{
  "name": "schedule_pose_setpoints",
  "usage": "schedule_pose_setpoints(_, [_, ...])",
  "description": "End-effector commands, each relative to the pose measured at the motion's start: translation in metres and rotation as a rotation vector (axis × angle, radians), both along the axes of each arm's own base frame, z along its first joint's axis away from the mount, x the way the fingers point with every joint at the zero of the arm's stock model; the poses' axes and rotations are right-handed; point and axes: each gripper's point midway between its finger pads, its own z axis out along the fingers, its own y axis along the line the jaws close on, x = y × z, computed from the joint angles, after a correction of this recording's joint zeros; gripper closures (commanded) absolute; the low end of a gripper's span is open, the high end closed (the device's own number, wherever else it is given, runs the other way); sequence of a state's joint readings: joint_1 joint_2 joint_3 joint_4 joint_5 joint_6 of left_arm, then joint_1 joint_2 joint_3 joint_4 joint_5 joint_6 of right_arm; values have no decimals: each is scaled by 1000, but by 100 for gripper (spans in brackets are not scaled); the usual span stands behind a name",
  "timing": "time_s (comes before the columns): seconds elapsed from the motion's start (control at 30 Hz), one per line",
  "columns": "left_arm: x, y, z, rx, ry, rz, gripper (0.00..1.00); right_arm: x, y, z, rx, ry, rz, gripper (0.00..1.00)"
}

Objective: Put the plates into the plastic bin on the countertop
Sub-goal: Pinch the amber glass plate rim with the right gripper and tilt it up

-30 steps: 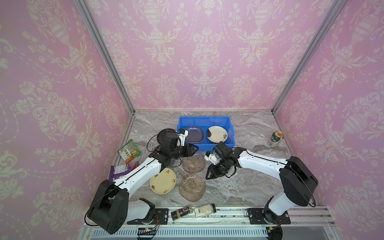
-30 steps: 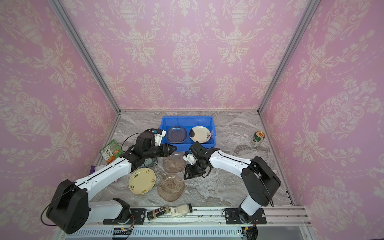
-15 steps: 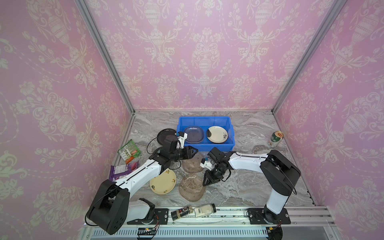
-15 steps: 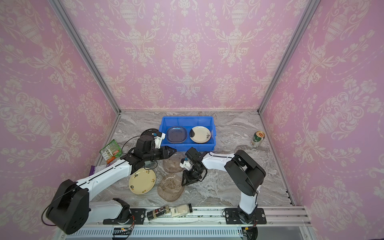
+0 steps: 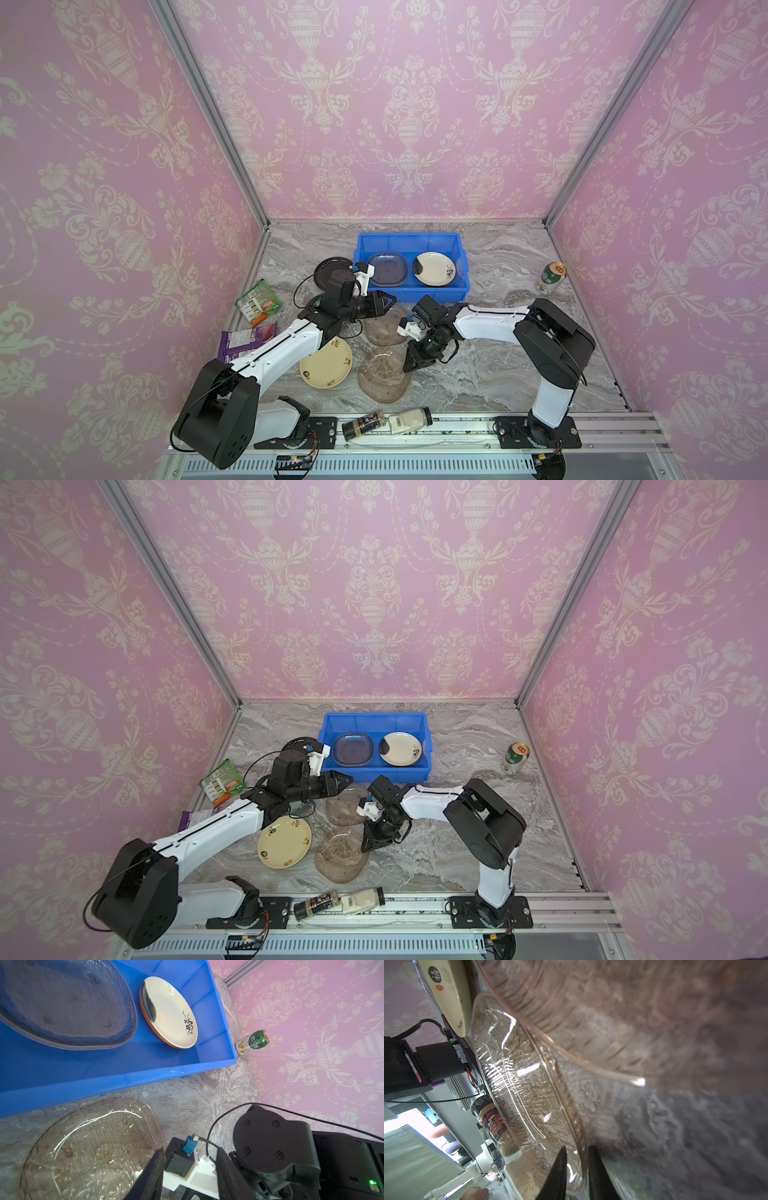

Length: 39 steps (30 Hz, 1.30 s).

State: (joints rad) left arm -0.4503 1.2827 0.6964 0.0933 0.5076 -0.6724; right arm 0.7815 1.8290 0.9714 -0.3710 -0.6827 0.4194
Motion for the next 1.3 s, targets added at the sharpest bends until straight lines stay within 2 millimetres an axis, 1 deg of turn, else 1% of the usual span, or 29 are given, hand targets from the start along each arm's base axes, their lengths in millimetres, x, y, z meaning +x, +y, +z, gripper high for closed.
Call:
schedule_pose_setpoints(0.0, [-1,1,-5,1,9,13,57,1,-1,-6,-30,3,-11,82])
schedule_pose_setpoints(0.27, [-1,0,-6,4,12,10,57,1,-2,-6,-34,-4,-13,89])
schedule_pose_setpoints(0.53, [0,-1,-1,6,5,-3,56,0,-7,-3,-48,-22,-9,92])
schedule_pose_setpoints(0.6, [0,-2,0,6,2,-7,57,0,-8,-2,-48,-23,-10,96])
schedule_pose_setpoints(0.77, [2,-3,4,13,-5,-11,56,3,-9,4,-43,-45,-19,100])
schedule_pose_setpoints(0.83, [0,-1,0,32,-3,-15,56,7,-9,10,-37,-61,-28,100])
schedule_pose_setpoints(0.87, [5,-3,14,29,-33,-17,56,9,-10,13,-34,-68,-33,100])
schedule_pose_setpoints(1.07, [10,1,30,88,-92,-34,56,24,-18,41,-24,-107,-60,100])
schedule_pose_setpoints(1.2, [16,1,39,142,-121,-69,55,37,-37,66,-52,-133,-66,100])
schedule_pose_setpoints(1.27, [18,-1,42,159,-136,-95,54,49,-50,81,-75,-168,-81,100])
